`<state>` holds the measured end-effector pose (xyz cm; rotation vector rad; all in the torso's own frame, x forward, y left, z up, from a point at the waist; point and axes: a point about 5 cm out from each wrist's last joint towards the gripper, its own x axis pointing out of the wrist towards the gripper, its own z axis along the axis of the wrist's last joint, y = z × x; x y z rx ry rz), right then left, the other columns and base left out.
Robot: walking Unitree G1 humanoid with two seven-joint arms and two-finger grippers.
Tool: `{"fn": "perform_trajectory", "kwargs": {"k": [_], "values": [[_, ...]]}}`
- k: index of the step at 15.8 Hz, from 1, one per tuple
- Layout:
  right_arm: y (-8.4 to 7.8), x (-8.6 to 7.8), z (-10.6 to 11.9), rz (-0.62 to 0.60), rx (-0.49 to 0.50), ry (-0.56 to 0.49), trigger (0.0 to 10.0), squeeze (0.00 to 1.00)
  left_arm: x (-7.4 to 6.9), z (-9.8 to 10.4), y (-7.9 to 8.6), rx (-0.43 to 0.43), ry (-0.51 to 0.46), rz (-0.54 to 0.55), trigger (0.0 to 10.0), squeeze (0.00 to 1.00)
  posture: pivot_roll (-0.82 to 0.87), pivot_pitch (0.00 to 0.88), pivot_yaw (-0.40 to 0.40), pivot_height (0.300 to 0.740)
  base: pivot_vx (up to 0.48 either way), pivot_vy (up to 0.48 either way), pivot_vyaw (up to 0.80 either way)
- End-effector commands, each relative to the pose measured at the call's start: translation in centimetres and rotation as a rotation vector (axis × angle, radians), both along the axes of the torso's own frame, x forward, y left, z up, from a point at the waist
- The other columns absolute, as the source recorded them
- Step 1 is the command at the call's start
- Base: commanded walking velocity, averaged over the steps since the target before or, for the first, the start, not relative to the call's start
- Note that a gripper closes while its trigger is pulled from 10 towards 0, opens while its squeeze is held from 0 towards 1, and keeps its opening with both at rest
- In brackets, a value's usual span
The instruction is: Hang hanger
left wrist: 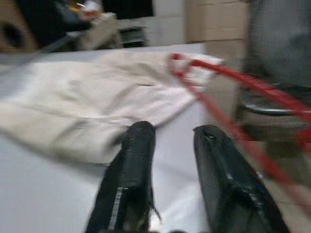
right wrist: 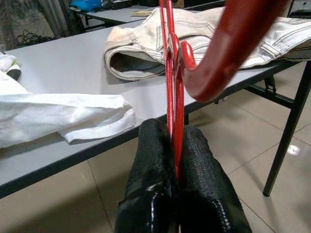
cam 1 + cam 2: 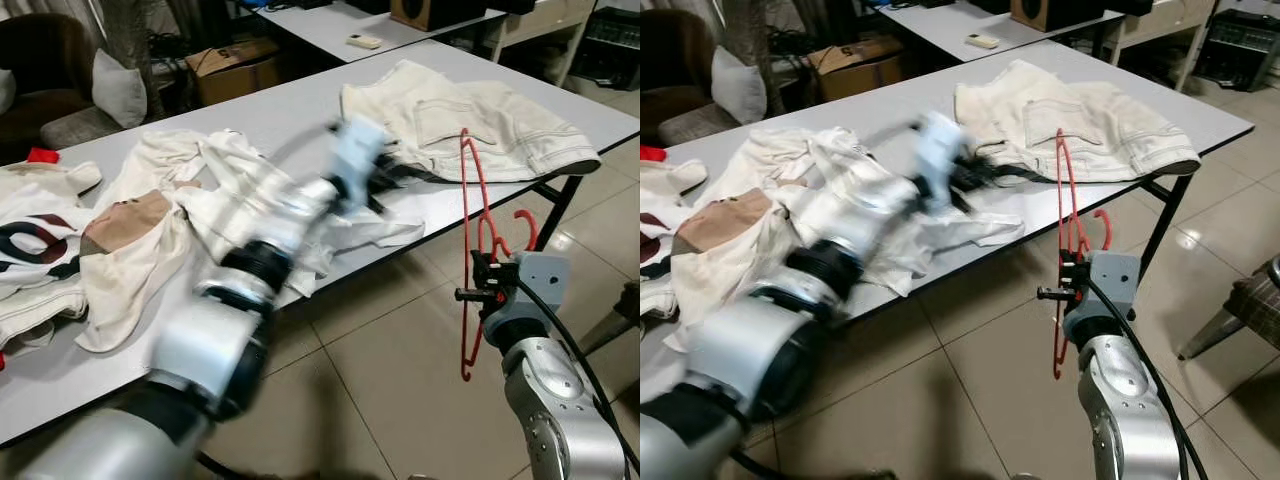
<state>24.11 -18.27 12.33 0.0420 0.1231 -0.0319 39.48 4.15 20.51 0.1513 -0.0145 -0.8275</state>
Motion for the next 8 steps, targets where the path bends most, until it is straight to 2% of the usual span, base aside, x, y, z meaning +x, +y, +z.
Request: {"fn": "perform_trajectory", "kwargs": {"k": [1,2,3,4,6,7,8], "values": [[0.1,0.1,0.2,0.004,-0.002,-0.007,10.0,0.00,0.4,0.1,2.9,0.052,-0.050,0.037,10.0,1.00,-0.18,0.000,0.101,0.740,0.000,0.000,0.00],[0.1,0.0,0.2,0.011,0.001,-0.004,10.0,0.00,0.3,-0.3,5.4,0.093,-0.060,0.039,10.0,1.00,-0.18,0.000,0.097,0.740,0.000,0.000,0.00],[0.1,0.0,0.1,0.018,0.003,-0.001,10.0,0.00,-0.1,-0.8,6.6,0.130,-0.063,0.002,10.0,1.00,-0.17,0.000,0.089,0.740,0.000,0.000,0.00],[0.2,0.0,0.1,0.024,0.005,0.000,10.0,0.00,-0.5,-1.1,7.2,0.155,-0.066,-0.030,10.0,0.77,-0.16,0.000,0.085,0.740,0.000,0.000,0.00],[0.5,0.1,-0.1,0.049,0.006,0.005,10.0,0.00,-2.5,-3.1,10.2,0.274,-0.038,-0.127,10.0,0.00,-0.15,0.000,0.071,0.740,0.000,0.000,0.00],[0.5,0.2,-0.1,0.054,0.007,0.006,10.0,0.00,-3.2,-3.8,11.1,0.326,-0.023,-0.147,10.0,0.00,-0.14,0.000,0.069,0.740,0.000,0.000,0.00],[0.7,0.2,-0.1,0.066,0.007,0.009,10.0,0.00,-4.9,-6.0,13.1,0.482,0.030,-0.190,10.0,0.00,-0.14,0.000,0.062,0.740,0.000,0.000,0.00]]}}
